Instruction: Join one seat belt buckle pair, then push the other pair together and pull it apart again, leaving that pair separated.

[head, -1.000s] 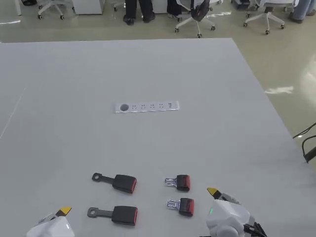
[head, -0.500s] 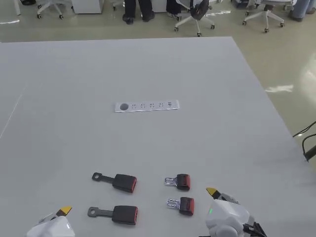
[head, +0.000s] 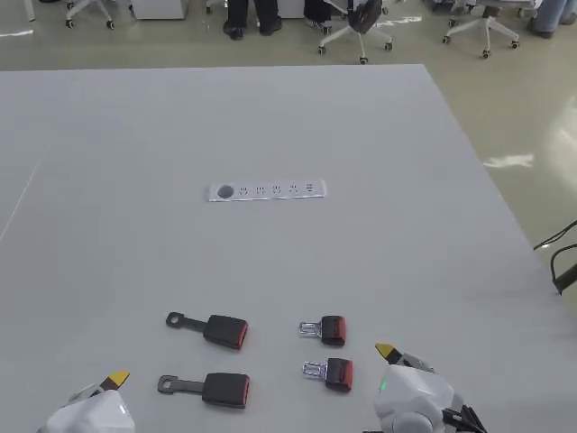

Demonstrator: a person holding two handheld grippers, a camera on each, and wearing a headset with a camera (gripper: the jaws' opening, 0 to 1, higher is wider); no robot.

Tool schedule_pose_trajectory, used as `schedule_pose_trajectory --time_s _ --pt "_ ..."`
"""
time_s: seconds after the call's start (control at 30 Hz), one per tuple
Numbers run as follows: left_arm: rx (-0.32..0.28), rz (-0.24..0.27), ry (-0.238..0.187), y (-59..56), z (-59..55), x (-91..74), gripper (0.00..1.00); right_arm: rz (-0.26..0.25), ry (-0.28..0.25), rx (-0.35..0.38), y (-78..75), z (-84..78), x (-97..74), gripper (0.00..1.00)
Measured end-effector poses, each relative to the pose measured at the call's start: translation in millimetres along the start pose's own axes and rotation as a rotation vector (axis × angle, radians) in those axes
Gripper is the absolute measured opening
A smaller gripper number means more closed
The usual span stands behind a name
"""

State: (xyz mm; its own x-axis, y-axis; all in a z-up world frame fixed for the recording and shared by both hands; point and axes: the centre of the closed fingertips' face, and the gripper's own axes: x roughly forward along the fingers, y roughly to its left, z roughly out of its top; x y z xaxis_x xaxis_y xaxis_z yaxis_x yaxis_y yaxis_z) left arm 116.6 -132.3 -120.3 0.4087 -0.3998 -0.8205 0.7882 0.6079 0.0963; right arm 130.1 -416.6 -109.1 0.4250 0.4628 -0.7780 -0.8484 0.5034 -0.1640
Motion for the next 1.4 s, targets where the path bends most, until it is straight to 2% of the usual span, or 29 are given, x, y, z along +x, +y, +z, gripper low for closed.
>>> schedule_pose_trajectory --time_s 0.5,0.73,0.93,1.1,1.4 --pt "0.039 -0.016 0.001 -1.6 -2.8 6.9 0.96 0.015 0.006 -0.018 -1.6 -0.8 7.8 0.85" --pt "0.074 -0.050 0.002 -7.6 -1.1 11.1 0.88 0.019 0.018 -0.047 -3.0 -1.4 9.7 0.82" --pt "0.092 -0.072 0.029 -8.9 -6.4 19.4 0.87 0.029 0.031 -0.072 -2.8 -4.3 15.3 0.77" --pt "0.133 -0.095 0.030 -14.3 1.9 24.3 0.83 0.047 0.039 -0.083 -1.3 -5.6 21.9 0.73" --pt "0.206 -0.130 0.018 -15.8 9.9 39.7 0.80 0.076 0.046 -0.088 -0.7 -2.0 32.8 0.70"
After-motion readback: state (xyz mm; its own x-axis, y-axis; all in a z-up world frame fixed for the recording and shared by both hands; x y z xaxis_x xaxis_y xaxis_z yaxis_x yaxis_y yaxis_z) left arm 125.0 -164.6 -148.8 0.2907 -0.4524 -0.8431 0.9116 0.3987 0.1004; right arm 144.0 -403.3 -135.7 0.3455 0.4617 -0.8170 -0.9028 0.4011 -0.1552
